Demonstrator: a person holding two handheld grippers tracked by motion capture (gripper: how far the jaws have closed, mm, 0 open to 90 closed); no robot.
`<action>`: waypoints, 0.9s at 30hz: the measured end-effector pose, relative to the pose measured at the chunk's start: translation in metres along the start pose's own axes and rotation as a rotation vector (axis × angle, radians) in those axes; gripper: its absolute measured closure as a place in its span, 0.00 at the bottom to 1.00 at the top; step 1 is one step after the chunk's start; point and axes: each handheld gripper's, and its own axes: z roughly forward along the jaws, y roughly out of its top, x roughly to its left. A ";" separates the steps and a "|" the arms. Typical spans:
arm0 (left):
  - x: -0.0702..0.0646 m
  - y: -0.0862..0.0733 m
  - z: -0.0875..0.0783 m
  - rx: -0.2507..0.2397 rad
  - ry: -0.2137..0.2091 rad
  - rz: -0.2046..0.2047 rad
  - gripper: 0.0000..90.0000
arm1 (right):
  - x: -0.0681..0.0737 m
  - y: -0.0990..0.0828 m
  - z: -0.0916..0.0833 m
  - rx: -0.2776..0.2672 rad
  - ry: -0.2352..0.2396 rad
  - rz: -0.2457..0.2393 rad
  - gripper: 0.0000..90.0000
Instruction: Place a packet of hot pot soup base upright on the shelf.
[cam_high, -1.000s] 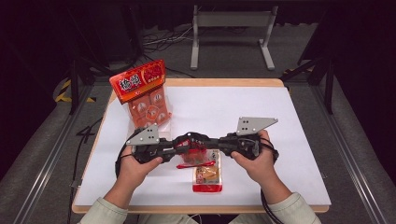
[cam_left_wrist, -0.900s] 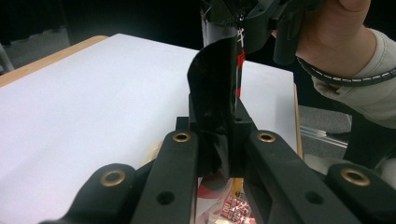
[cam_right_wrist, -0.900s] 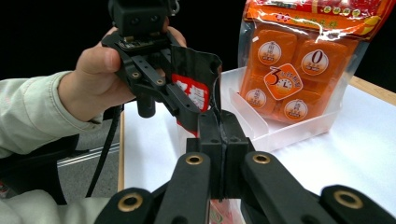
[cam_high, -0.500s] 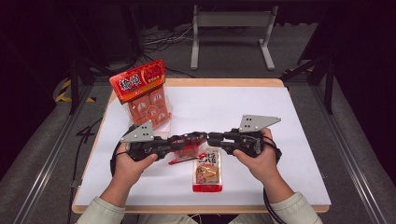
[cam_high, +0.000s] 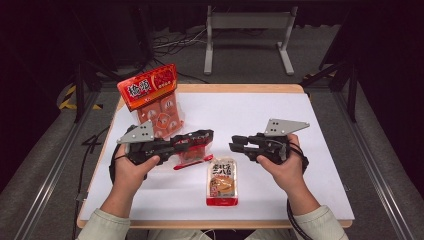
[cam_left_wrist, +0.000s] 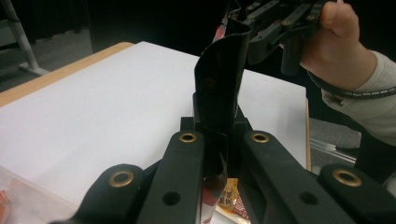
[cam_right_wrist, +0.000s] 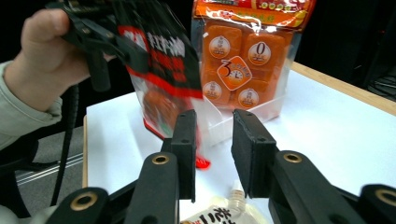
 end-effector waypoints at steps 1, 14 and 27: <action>0.000 0.002 -0.002 -0.005 0.006 0.000 0.98 | -0.001 0.000 0.000 0.002 -0.001 0.002 0.79; 0.004 0.016 -0.019 -0.026 0.092 0.030 0.99 | -0.009 -0.006 -0.004 0.022 -0.040 0.012 0.79; 0.006 0.019 -0.040 -0.079 0.185 0.012 0.99 | -0.021 -0.013 -0.010 0.029 -0.070 0.046 0.79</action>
